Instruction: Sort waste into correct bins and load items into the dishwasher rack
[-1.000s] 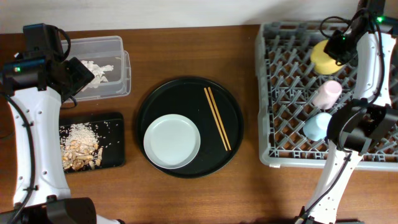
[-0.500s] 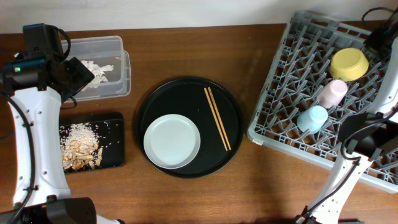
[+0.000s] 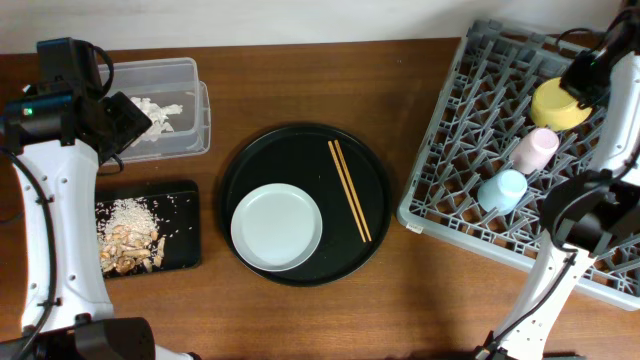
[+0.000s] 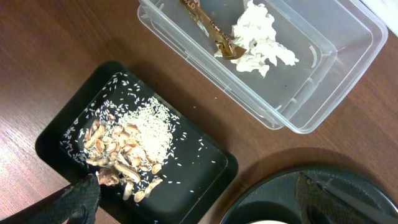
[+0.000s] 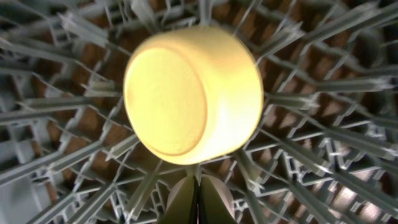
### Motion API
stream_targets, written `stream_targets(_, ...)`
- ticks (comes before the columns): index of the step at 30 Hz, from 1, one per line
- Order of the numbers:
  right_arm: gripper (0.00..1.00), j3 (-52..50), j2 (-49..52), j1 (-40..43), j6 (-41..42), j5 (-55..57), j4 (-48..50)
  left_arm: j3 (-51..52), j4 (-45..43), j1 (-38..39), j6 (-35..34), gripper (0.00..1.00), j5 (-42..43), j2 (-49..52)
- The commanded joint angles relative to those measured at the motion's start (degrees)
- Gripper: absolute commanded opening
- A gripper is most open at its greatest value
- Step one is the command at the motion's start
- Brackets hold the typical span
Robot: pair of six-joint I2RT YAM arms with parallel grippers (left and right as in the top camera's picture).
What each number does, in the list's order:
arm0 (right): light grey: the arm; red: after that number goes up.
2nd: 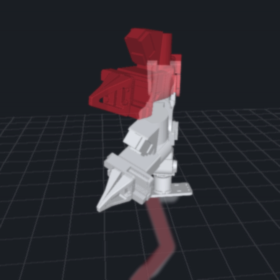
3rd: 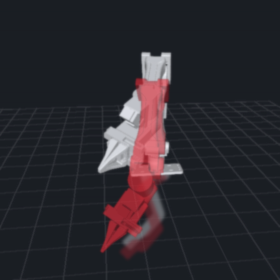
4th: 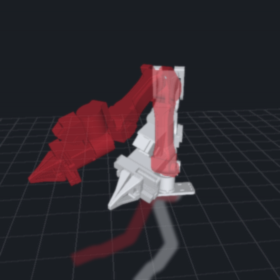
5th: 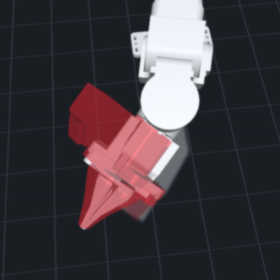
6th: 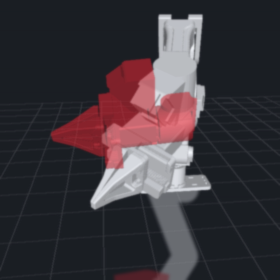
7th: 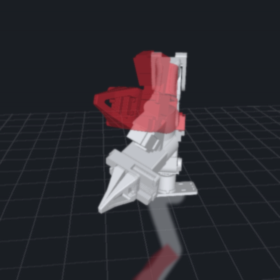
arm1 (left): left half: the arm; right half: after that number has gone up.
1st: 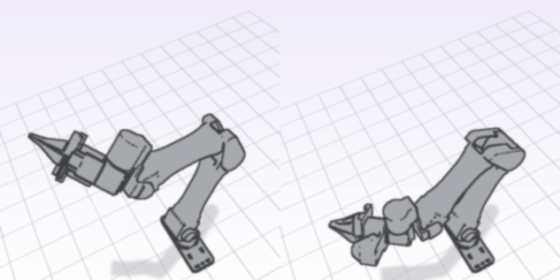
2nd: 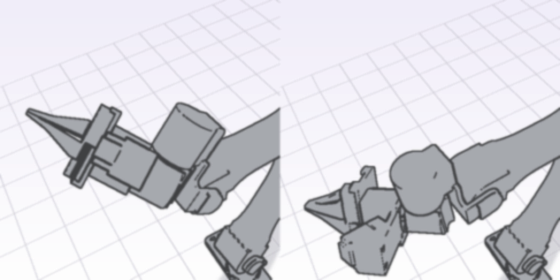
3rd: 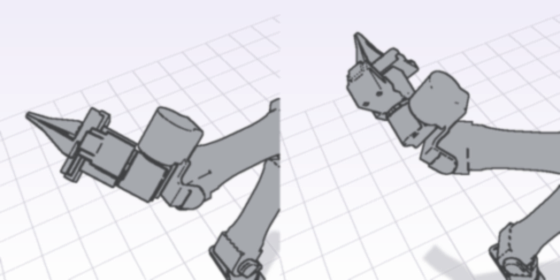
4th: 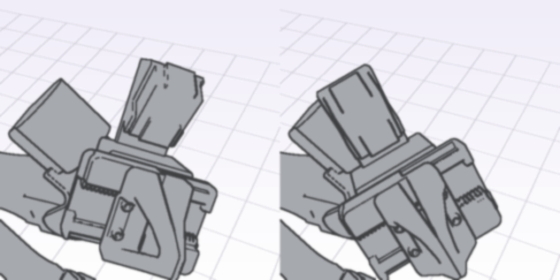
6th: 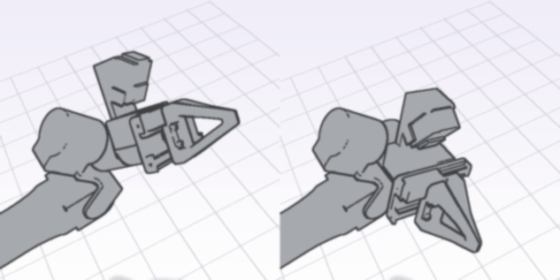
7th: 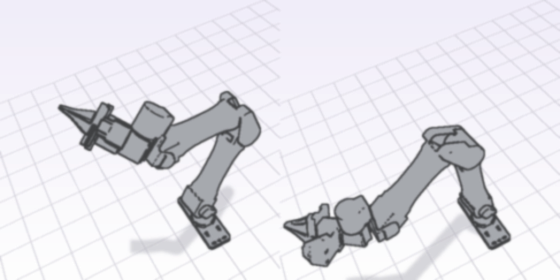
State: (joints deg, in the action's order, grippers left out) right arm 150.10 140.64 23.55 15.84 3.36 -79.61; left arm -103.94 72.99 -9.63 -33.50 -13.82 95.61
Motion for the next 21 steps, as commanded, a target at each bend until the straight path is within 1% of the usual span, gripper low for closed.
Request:
stream_targets(1,0.04,-5.73,0.46,0.11,-0.55,0.35,2.32,-0.46,-0.09,-0.28,-0.35,0.99,-0.57,-0.72)
stream_targets(5,0.04,-6.93,0.42,1.75,-0.35,0.59,2.29,-0.46,-0.09,-0.28,-0.35,0.99,-0.57,-0.72)
stream_targets(10,0.04,-6.45,-1.05,4.24,0.31,3.76,1.81,-0.46,-0.09,-0.28,-0.35,0.99,-0.57,-0.72)
stream_targets(13,0.04,-5.44,-1.44,4.26,0.2,2.4,1.9,-0.46,-0.09,-0.28,-0.35,0.99,-0.57,-0.72)
stream_targets(15,0.04,-4.26,-1.44,4.15,-1.73,-2.49,2.38,-0.46,-0.09,-0.28,-0.35,0.99,-0.57,-0.72)
stream_targets(16,0.04,-3.04,-1.44,4.17,-3.89,-9.86,3.45,-0.46,-0.09,-0.28,-0.35,0.99,-0.57,-0.72)
stream_targets(18,0.04,-1.49,-1.44,4.28,-4.52,-16.96,5.09,-0.46,-0.09,-0.28,-0.35,0.99,-0.57,-0.72)
stream_targets(19,0.04,-0.96,-1.44,4.26,-6.56,-21.27,7.23,-0.46,-0.09,-0.28,-0.35,0.99,-0.57,-0.72)
stream_targets(21,0.04,-0.94,-1.44,4.22,-6.6,-22.05,8.7,-0.46,-0.09,-0.28,-0.35,0.99,-0.57,-0.72)
